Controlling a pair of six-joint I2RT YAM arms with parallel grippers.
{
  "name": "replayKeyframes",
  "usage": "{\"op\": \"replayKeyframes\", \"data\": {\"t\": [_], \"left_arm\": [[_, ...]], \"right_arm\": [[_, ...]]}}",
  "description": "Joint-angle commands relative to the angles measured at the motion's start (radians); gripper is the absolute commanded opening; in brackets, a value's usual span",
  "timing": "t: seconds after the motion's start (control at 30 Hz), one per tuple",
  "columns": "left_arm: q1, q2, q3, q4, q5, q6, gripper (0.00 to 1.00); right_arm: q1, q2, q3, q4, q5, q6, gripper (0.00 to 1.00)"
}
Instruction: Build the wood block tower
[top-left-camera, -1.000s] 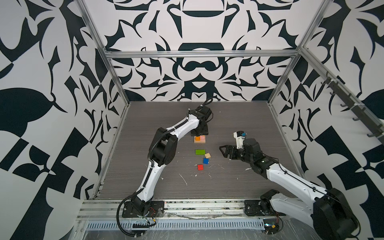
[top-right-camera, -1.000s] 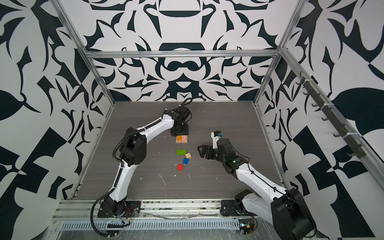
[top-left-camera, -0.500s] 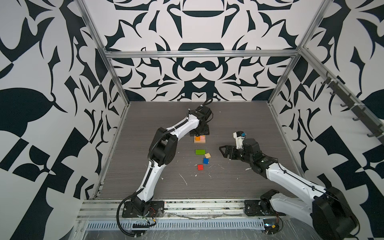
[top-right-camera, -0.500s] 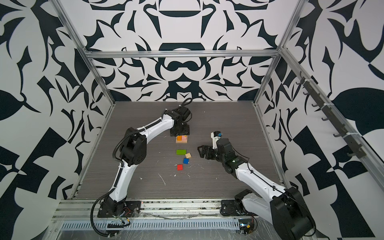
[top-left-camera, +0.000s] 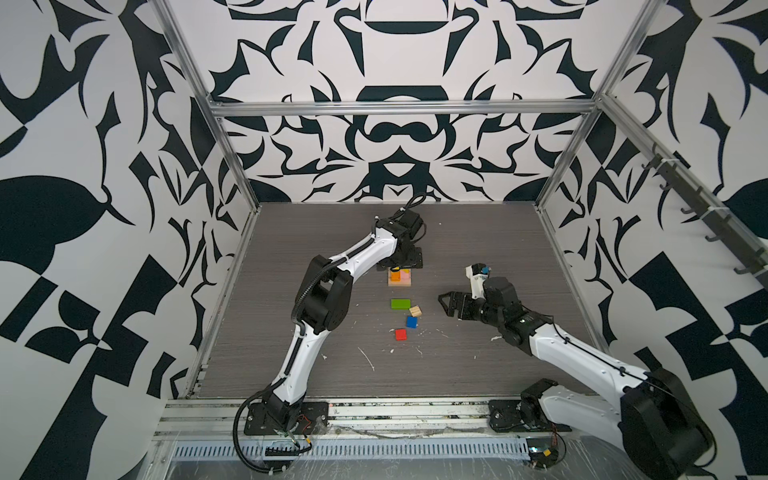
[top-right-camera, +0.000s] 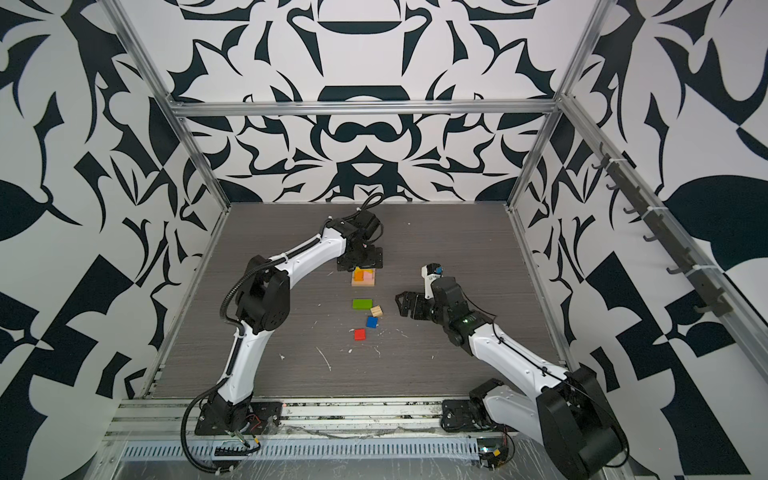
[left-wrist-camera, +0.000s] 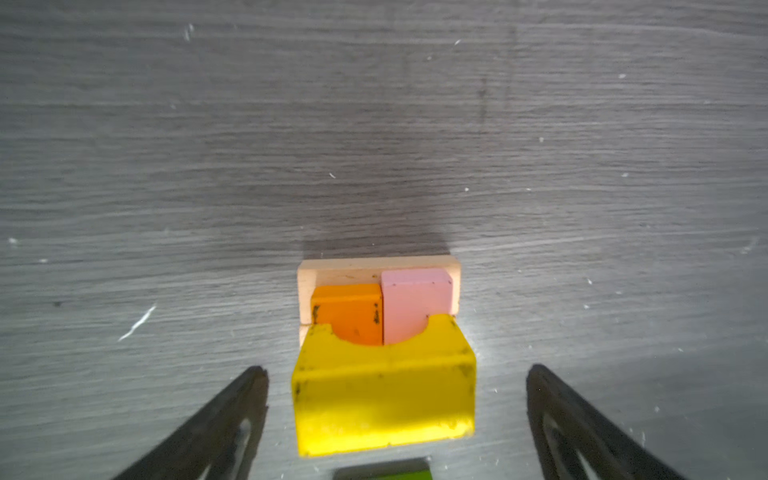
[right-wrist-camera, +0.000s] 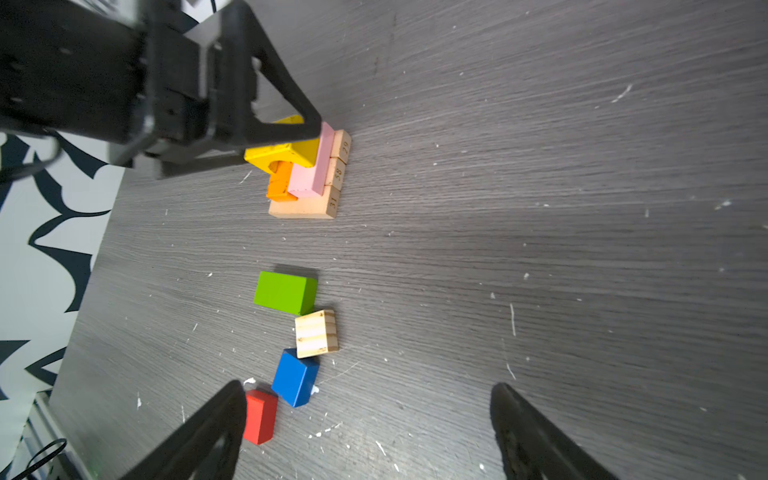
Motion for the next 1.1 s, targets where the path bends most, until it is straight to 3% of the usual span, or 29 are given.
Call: {"op": "replayKeyframes", "data": {"t": [0.0,0.2,0.57,0.97,1.07], "left_arm": [[0.002,-0.073,-0.023,-0.009,0.002,0.023,1.00],[0.002,-0.135,-0.058,0.004,0.022,0.045,1.00],[0.017,-0.355,-0.284,0.121,-0.009,0.062,0.99],[0.165,-0.599,-0.628,0.262,0.124,0.055,1.00],[0.194,-0.666,-0.713,0.293,0.113,0.068,1.00]], "right_arm": [[0.006,0.028,0.061,-0.030,0.030,-0.019,0.96],[0.040,0.092,0.107,-0.048,0.062,-0.016,0.97],[0.194,0.230,0.287,-0.187,0.219,-0.022,0.98],[0.324,0.433,0.524,-0.370,0.348,0.050,0.94],[0.343,0.472,0.554,-0.365,0.356,0.068,0.93]]}}
